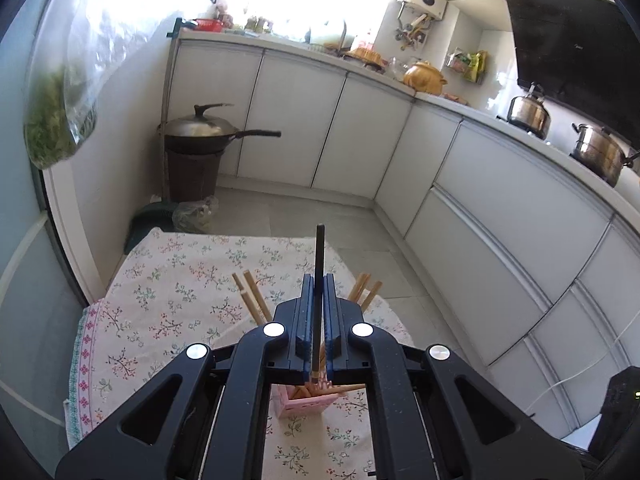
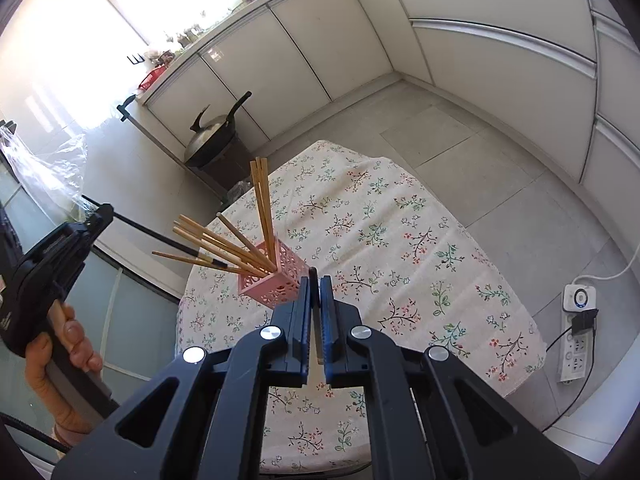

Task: Organize utensils
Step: 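Lift both black chopsticks over the pink holder and drop them in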

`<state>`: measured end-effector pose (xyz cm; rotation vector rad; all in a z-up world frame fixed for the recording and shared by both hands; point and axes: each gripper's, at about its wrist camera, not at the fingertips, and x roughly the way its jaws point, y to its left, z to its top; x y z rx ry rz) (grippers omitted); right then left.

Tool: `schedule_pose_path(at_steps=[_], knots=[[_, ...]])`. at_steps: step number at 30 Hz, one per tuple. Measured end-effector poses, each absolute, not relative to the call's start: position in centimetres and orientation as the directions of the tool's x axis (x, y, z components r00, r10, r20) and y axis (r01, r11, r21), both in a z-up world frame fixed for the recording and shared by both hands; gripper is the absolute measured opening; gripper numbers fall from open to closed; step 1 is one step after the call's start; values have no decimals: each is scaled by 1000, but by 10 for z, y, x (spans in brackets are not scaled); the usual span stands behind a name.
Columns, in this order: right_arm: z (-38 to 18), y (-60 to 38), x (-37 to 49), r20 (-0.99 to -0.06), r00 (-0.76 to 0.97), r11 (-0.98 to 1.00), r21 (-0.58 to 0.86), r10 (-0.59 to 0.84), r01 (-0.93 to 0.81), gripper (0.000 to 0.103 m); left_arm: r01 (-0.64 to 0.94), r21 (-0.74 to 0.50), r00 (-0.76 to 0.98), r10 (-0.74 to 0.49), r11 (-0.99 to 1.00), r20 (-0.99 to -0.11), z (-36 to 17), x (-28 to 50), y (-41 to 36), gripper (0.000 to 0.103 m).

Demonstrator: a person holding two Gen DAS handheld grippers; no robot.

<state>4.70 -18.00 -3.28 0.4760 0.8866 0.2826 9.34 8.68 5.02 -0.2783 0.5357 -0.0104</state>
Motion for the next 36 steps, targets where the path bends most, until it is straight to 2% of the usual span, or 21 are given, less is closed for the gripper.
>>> schedule_pose_path(at_steps=[8, 12, 18, 27, 32, 36], knots=[[-37, -179, 50, -679, 601, 862, 506, 422, -34, 5, -79, -304, 820, -112, 949, -562, 19, 111, 96, 6], [-37, -182, 48, -677, 603, 861, 508, 421, -32, 5, -89, -316, 835, -103, 944, -541, 22, 102, 100, 9], [-35, -185, 45, -666, 612, 854, 519, 426, -30, 5, -101, -268, 859, -52, 958, -509, 29, 78, 97, 12], [-26, -177, 45, -646, 622, 843, 537, 443, -43, 5, -185, -254, 761, -25, 949, -648, -8, 59, 112, 15], [-3, -163, 47, -594, 657, 827, 556, 464, -81, 5, -211, -204, 735, 18, 956, -678, -21, 51, 118, 15], [19, -153, 57, -544, 695, 817, 566, 469, -109, 5, -221, -176, 745, 50, 959, -665, -19, 48, 122, 16]])
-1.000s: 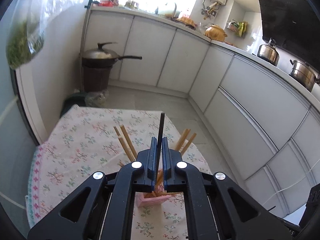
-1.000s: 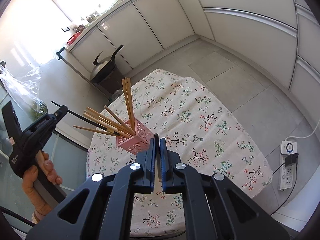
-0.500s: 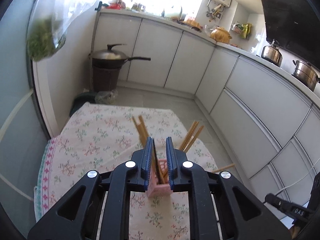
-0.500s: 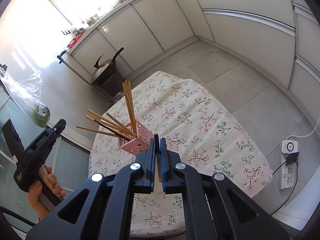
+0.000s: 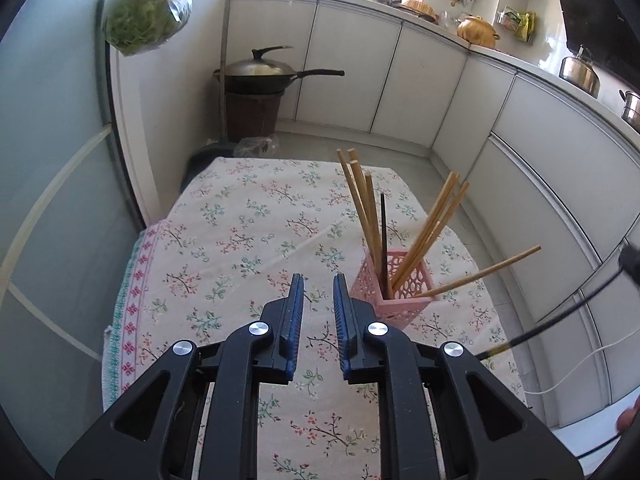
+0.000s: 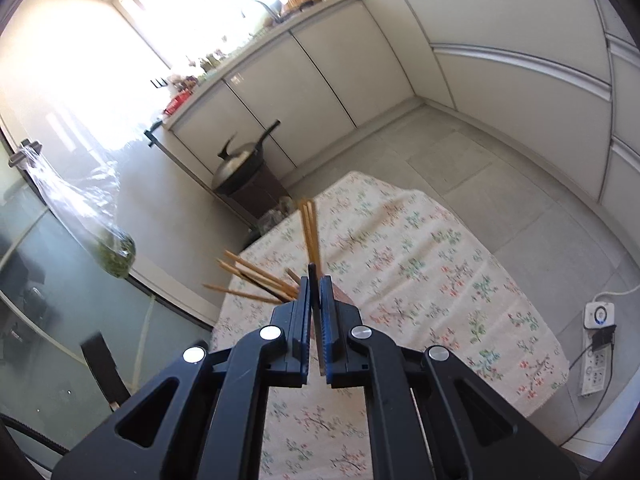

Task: Organize utensils
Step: 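Lift both black chopsticks over the pink holder and drop them in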

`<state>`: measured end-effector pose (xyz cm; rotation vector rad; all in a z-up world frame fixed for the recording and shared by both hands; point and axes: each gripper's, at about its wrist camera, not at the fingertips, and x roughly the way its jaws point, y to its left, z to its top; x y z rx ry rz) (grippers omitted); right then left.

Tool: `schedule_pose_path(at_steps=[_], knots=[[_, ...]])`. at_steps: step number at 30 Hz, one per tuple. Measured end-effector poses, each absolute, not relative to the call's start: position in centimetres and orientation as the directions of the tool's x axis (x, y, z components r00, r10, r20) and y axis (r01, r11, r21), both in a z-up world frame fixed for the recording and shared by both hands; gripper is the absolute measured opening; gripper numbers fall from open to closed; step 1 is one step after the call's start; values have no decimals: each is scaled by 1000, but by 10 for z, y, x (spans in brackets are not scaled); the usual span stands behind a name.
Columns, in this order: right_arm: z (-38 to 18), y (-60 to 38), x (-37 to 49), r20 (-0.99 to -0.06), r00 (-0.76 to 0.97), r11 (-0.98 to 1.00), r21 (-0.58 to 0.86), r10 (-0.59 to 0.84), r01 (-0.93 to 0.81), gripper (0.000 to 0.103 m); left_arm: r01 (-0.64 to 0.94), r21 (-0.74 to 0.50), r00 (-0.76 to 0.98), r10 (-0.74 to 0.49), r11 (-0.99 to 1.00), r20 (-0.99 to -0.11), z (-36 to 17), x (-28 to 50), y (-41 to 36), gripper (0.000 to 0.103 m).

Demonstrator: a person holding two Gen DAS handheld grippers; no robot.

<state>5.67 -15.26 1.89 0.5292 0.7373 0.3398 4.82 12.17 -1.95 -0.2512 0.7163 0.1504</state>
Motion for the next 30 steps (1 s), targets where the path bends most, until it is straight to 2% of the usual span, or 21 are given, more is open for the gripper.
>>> schedule_pose_path(at_steps=[8, 21, 22, 25, 30], knots=[[54, -119, 92, -462, 779, 835, 533, 424, -139, 6, -222, -201, 752, 36, 954, -659, -18, 53, 131, 19], [27, -67, 141, -496, 788, 892, 428, 366, -144, 8, -224, -205, 760, 39, 953, -649, -15, 57, 143, 22], [24, -66, 143, -493, 790, 892, 428, 364, -145, 10, -221, -197, 764, 43, 955, -644, -14, 57, 141, 22], [21, -70, 143, -484, 788, 879, 453, 381, -147, 30, -215, -162, 777, 68, 963, -626, -12, 55, 136, 23], [27, -74, 123, -478, 805, 906, 391, 351, -163, 31, -195, -144, 813, 78, 970, -577, -2, 48, 124, 25]])
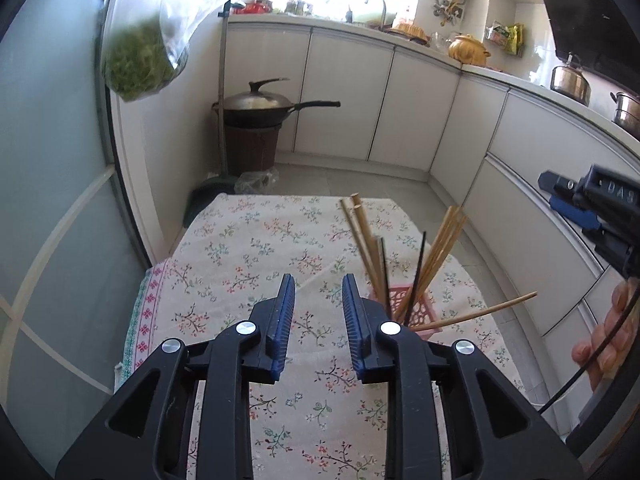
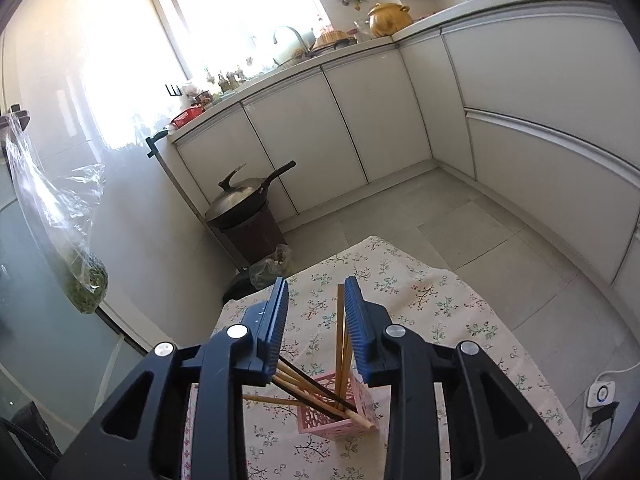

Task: Organize utensils

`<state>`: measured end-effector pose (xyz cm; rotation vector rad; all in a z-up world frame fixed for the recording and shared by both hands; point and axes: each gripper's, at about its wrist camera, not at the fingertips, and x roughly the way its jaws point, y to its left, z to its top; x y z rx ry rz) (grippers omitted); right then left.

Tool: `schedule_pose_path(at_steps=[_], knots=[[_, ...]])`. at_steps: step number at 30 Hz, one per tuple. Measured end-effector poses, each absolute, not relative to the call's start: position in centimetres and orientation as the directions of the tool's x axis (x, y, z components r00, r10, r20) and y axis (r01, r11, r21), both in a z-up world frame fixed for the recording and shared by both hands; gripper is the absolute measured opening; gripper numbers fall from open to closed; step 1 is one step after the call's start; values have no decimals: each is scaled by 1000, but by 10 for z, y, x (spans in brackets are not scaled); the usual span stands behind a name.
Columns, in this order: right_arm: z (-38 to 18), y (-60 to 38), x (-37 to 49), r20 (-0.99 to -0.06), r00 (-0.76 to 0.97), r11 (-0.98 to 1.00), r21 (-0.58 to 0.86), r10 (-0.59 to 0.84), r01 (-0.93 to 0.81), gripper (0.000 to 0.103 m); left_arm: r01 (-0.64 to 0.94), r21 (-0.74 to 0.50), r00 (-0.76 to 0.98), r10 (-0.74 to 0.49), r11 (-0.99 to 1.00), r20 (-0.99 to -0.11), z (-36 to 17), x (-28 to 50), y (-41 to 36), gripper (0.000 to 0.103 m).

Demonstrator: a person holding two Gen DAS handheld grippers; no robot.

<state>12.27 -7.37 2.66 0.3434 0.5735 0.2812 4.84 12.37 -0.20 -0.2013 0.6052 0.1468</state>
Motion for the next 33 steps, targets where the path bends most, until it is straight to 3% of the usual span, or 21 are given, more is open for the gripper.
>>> schedule_pose_path(at_steps=[9, 14, 20, 29, 33], knots=[[23, -82, 73, -499, 824, 955, 249, 269, -160, 33, -162, -133, 877, 81, 978, -474, 26, 29, 98, 39], [20, -96, 49, -503, 828, 963, 220, 248, -155, 49, -157, -140, 906, 86, 978, -415, 38, 14, 86, 70], [27, -115, 18, -454, 868, 974, 186, 201, -128, 65, -148, -115, 932, 100, 982, -349, 48, 0, 69, 92], [27, -138, 2, -444, 886, 983, 174, 133, -61, 84, -141, -69, 940, 112, 988, -323, 55, -11, 50, 96], [28, -141, 0, -435, 892, 984, 170, 124, -54, 87, -141, -49, 942, 118, 989, -316, 55, -14, 44, 96]])
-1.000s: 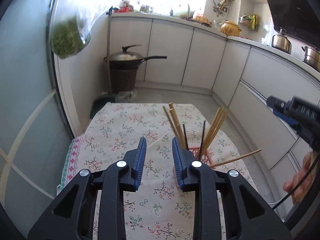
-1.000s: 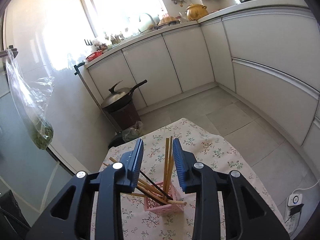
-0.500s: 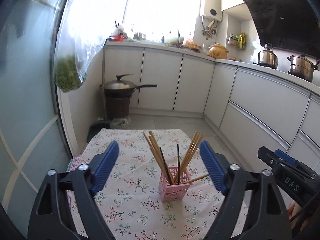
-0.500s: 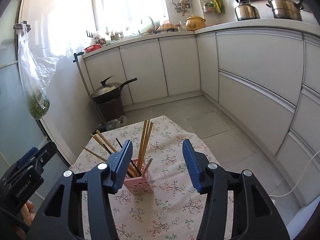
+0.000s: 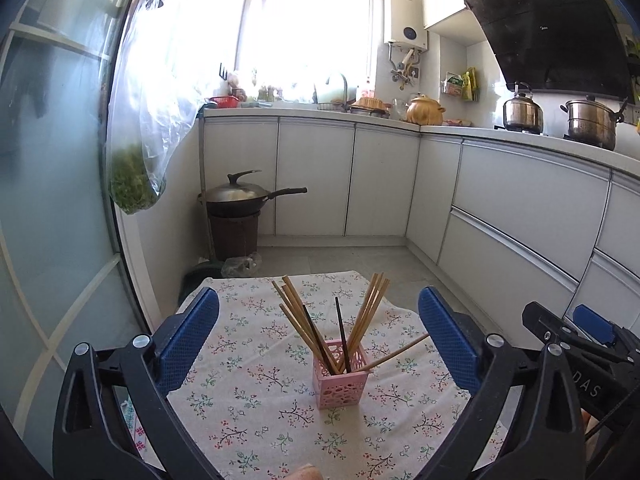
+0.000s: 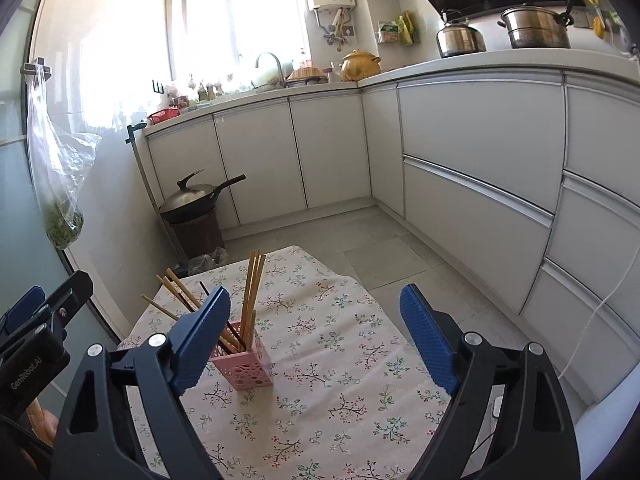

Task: Organize utensils

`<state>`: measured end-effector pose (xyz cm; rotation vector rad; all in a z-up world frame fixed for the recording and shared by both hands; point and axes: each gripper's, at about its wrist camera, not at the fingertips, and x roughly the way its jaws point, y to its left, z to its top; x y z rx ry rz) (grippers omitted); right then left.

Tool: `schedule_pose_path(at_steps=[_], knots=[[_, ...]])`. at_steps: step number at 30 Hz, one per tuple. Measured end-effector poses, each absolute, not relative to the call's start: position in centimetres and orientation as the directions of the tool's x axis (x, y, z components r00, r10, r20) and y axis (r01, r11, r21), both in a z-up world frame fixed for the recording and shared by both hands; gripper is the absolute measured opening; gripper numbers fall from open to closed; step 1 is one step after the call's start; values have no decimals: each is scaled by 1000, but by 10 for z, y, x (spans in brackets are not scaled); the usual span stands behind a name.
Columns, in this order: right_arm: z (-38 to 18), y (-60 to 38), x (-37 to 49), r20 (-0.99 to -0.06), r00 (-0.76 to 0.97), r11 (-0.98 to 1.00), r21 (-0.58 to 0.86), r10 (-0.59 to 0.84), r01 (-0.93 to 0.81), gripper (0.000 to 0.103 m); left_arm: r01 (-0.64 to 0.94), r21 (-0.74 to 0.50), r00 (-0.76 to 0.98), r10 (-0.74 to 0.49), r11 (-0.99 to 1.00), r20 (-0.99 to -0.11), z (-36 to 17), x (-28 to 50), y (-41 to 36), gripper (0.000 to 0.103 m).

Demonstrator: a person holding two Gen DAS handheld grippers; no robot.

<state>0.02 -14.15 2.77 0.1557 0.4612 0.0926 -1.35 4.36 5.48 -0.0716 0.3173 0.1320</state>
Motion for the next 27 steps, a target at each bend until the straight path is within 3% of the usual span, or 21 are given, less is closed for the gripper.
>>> schedule_pose_path(at_steps=[7, 14, 27], knots=[[30, -148, -11, -392, 917, 987, 163, 76, -12, 96, -132, -19, 948, 121, 991, -295, 57, -18, 36, 96], [29, -153, -15, -394, 918, 988, 151, 35, 27, 96, -131, -34, 956, 118, 991, -270, 59, -25, 35, 96], [28, -159, -17, -388, 922, 989, 138, 2, 56, 96, -112, -33, 923, 92, 993, -373, 51, -16, 31, 96]])
